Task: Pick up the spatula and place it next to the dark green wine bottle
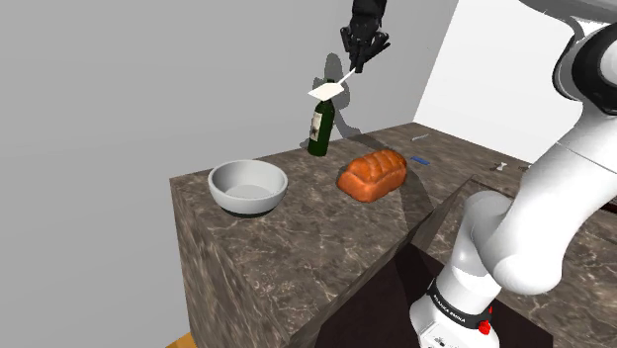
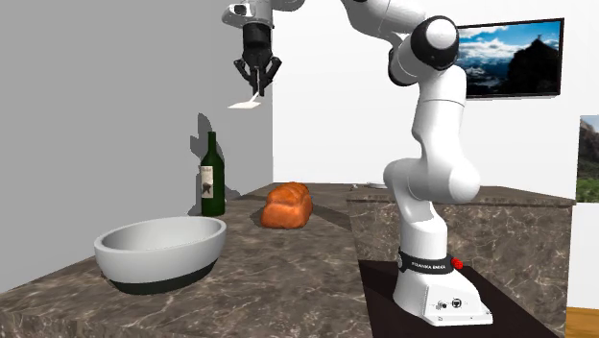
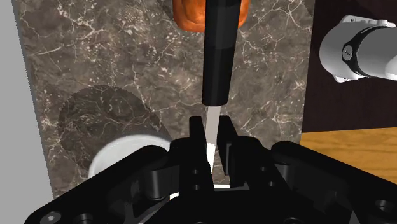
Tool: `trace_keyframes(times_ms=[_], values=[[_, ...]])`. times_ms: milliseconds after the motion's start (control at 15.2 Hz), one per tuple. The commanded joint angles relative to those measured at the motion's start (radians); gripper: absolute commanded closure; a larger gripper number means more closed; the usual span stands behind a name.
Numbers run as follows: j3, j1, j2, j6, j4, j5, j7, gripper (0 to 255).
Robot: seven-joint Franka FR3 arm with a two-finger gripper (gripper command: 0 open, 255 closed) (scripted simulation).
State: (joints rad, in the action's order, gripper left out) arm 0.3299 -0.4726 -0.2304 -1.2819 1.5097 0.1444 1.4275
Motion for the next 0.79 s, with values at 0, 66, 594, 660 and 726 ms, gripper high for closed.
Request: trace_keyframes(times_ms=[0,66,594,660,726], values=[[0.044,0.017,0.068,-0.003,-0.068,-0.014,0.062,255],[0.064,0.026,0.104,-0.002,-0.105,-0.025,0.09,255],[0.2,0.196,0.487,0.087,-0.553,-0.213,0.324,255],[0.214,0.275,0.605,0.147,-0.723,-0.284,0.364,255],[0.204,0.26,0.575,0.114,-0.662,-0.263,0.358,255]])
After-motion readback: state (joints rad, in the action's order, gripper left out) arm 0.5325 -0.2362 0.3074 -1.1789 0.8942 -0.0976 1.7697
